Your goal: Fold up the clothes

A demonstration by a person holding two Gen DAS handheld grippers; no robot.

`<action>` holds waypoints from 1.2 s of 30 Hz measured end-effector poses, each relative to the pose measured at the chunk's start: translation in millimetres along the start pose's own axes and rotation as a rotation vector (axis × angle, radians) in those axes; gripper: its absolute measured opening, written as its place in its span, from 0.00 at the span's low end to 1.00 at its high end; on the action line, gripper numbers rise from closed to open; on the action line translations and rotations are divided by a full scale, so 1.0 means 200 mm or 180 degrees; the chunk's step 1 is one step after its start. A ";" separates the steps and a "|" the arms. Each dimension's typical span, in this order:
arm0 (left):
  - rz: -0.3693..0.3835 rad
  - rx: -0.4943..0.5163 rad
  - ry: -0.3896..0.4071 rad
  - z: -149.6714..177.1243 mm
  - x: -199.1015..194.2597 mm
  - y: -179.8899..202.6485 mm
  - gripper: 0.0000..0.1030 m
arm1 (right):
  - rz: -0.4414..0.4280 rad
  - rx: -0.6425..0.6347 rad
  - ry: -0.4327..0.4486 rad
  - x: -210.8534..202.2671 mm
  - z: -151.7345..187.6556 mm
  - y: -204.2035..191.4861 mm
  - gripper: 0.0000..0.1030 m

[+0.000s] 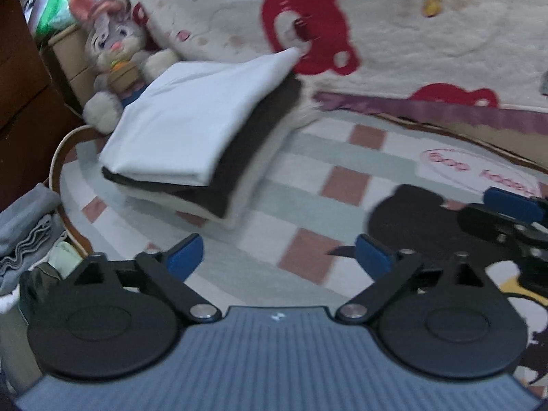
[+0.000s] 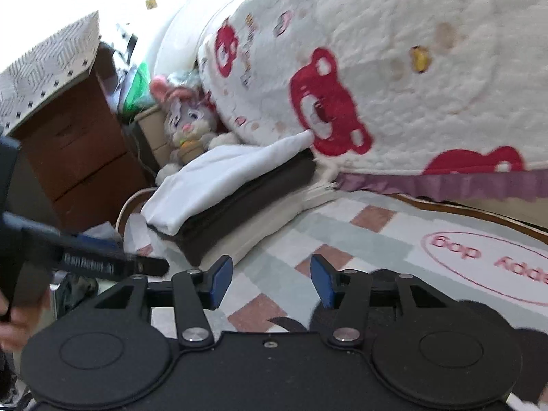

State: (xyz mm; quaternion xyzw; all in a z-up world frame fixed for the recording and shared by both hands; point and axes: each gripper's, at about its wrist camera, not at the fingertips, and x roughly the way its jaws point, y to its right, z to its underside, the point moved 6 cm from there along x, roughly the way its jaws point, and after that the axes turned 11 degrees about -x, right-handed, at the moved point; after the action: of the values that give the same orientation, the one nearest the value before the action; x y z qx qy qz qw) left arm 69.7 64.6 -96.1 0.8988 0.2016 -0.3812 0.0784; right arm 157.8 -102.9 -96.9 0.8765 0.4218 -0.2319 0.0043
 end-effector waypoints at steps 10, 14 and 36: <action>-0.0023 0.0089 0.0075 0.24 -0.20 0.18 0.98 | 0.0138 -0.0229 -0.0044 -0.35 0.09 0.01 0.65; -0.0144 -0.0008 0.0053 0.29 -0.24 0.18 0.98 | 0.0226 -0.0253 0.0040 -0.48 0.10 -0.01 0.67; -0.0131 0.0105 -0.0044 0.49 -0.34 0.24 1.00 | 0.0365 -0.0073 0.0009 -0.62 0.20 -0.06 0.70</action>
State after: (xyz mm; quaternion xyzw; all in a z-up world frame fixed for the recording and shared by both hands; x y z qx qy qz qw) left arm -16.8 -28.5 -115.2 0.8930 0.2133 -0.3922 0.0571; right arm 66.3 -194.2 -80.1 0.8995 0.3735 -0.2253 0.0270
